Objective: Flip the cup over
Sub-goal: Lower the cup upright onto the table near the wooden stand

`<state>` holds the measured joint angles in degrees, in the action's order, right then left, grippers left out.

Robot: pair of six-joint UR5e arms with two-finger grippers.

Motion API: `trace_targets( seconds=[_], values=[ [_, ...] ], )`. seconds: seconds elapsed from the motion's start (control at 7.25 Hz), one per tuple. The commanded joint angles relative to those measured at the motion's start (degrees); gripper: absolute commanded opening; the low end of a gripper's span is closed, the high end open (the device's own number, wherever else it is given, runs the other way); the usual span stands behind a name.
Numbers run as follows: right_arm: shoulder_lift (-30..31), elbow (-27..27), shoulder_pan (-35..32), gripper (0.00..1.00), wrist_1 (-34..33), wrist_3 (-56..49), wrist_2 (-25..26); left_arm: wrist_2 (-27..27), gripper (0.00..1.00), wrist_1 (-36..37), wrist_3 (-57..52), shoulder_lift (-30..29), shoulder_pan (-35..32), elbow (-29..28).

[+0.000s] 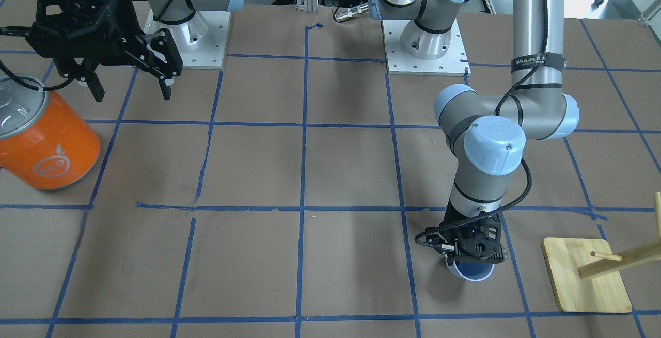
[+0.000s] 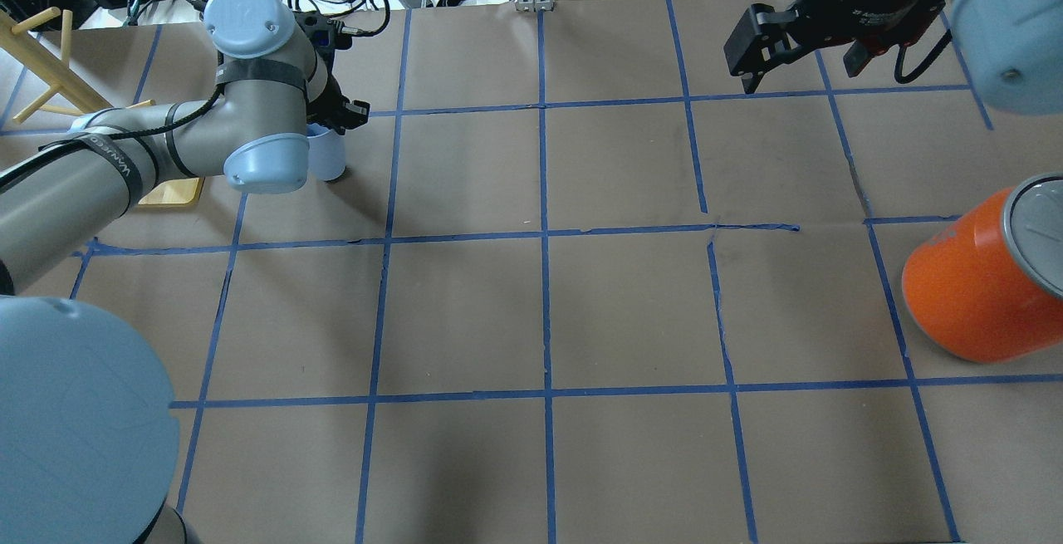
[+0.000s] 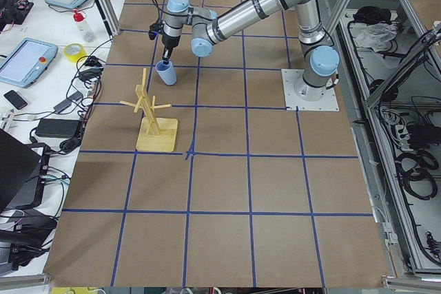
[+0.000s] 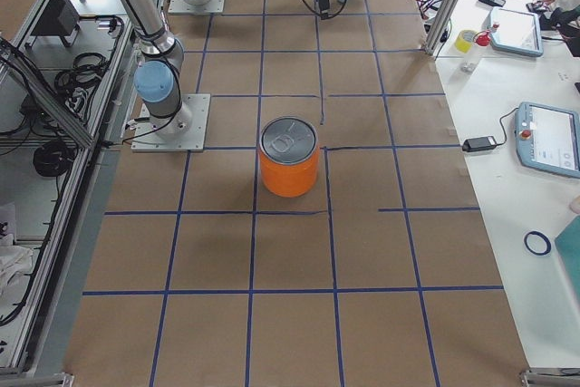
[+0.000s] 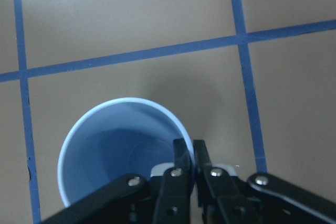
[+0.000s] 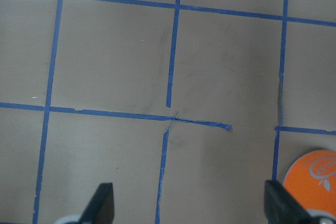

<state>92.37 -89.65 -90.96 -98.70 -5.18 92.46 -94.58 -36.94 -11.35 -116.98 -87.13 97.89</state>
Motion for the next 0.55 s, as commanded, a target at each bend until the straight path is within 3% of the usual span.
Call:
trace_targets(
  seconds=[0.0, 0.41],
  values=[
    [0.0, 0.0, 0.0, 1.00, 0.0, 0.0, 0.0, -0.6, 1.00, -0.8, -0.2, 1.2, 0.0, 0.0],
    [0.0, -0.1, -0.1, 1.00, 0.0, -0.1, -0.1, -0.7, 1.00, -8.5, 0.6, 5.1, -0.1, -1.0]
  ],
)
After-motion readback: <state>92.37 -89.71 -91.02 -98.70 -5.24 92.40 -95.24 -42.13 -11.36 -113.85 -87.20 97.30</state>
